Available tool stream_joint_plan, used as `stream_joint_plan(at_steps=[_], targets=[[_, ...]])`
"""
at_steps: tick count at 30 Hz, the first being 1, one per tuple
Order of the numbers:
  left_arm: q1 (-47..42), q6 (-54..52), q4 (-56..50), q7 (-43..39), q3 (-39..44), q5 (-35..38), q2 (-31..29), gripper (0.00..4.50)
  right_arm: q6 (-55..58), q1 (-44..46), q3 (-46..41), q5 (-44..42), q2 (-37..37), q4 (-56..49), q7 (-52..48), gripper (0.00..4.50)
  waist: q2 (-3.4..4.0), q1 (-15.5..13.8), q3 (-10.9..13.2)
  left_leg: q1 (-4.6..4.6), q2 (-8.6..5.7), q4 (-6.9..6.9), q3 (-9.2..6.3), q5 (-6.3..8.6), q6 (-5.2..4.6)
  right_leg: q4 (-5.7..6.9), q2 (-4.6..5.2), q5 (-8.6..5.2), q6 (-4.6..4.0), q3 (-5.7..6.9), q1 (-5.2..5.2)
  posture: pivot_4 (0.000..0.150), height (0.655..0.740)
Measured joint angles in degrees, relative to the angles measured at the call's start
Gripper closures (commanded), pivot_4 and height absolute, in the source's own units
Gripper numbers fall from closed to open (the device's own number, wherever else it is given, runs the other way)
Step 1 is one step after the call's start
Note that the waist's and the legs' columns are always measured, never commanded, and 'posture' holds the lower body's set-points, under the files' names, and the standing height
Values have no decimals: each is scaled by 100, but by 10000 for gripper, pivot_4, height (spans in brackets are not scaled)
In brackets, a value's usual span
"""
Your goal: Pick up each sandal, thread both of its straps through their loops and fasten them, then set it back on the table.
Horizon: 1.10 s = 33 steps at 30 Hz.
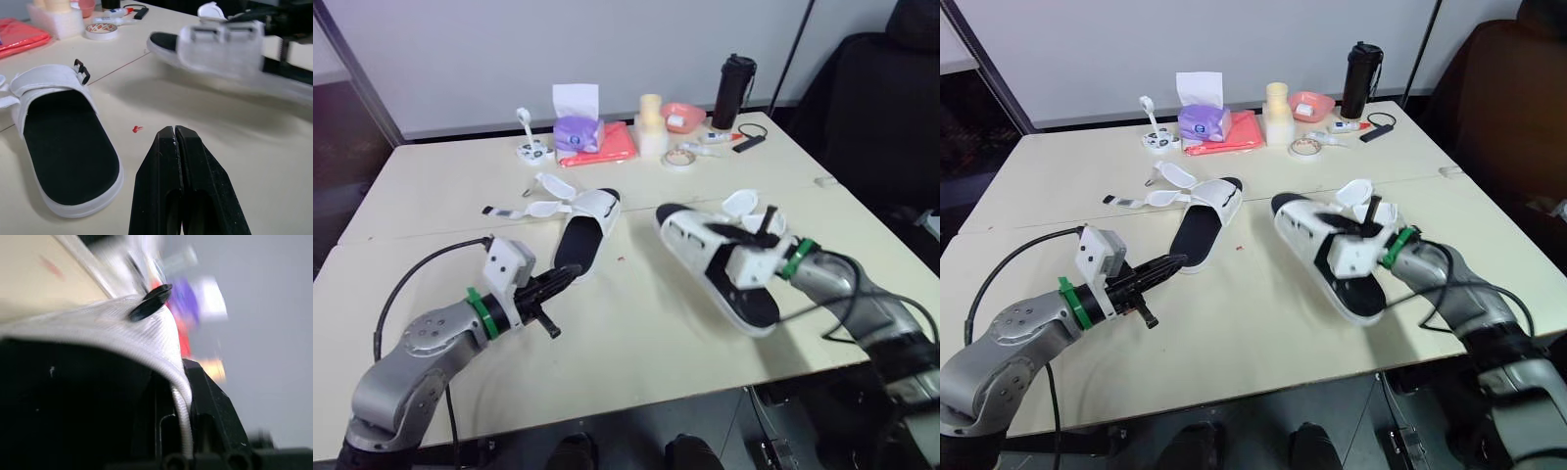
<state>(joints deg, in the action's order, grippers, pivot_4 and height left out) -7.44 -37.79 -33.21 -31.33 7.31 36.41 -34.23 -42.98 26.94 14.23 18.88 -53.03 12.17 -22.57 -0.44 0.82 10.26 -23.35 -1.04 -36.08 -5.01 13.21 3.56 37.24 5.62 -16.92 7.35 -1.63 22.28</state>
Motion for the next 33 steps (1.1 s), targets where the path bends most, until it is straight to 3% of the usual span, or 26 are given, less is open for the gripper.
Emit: stream_joint_plan(at_steps=[4, 14, 24, 33], targets=[[-319, 65, 252, -169, -155, -84, -3, 45000, -1291, 88, 166, 217, -102, -9, -205, 44525, 0, 49, 1, 1, 0, -5, 4, -1, 1, 0, 0, 1, -1, -3, 2, 1500, 7400], [-586, 79, 412, -284, -323, -98, 55, 45000, -3733, 2020, 753, 1771, 477, 1865, -97, 44525, 0, 143, 2, 2, 0, 5, 1, -3, 6, 1, 0, 0, -1, -3, 4, 1500, 7400], [-370, 49, 161, -109, -323, -75, 96, 45000, -4620, 2677, 772, 3616, 1023, 2668, 1014, 44525, 0, 162, 2, 2, 0, 6, 0, -7, 12, 3, 0, 0, -1, -4, 8, 1500, 7400], [-353, 47, 90, -71, -315, -64, 97, 45000, -4911, 2753, 769, 4182, 1141, 2514, 1875, 44525, 0, 164, 2, 3, 0, 5, -1, -9, 16, 7, -1, 0, -1, -5, 7, 1500, 7400]])
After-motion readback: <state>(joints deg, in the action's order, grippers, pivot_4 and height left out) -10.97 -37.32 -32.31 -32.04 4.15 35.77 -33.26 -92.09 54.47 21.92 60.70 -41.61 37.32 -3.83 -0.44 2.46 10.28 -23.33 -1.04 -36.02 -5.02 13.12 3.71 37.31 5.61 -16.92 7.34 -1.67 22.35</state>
